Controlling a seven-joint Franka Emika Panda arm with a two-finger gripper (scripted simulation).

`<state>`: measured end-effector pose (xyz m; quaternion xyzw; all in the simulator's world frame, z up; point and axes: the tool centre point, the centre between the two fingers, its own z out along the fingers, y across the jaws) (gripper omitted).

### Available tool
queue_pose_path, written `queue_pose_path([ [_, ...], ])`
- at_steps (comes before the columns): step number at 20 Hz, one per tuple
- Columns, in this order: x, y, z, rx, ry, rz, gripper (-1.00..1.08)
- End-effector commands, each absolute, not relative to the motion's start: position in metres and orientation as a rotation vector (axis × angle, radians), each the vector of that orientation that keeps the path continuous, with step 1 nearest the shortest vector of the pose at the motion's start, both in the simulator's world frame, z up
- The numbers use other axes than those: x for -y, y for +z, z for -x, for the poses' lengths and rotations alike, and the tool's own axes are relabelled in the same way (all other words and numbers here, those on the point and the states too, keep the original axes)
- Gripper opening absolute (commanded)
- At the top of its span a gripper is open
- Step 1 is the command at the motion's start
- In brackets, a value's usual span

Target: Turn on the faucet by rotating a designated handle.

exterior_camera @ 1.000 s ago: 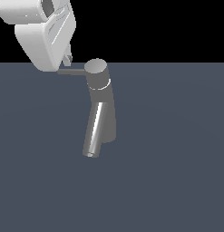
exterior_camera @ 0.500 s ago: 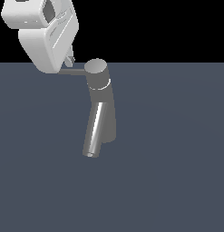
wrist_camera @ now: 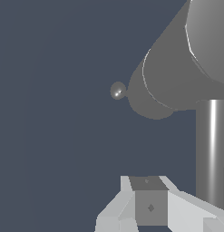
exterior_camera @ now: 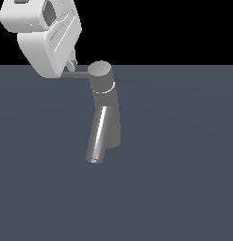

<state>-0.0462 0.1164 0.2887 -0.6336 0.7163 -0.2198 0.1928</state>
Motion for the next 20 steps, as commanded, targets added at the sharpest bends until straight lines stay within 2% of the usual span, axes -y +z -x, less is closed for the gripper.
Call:
queue_pose_path([
  [1, -0.118, 0.284, 0.052, -2.009, -0.617, 1.779, -1.00],
  [16, -0.128, 0.253, 0.099, -2.009, -0.617, 1.779, -1.00],
  [20, -0.132, 0.255, 0.097, -1.992, -0.613, 1.784, -1.00],
])
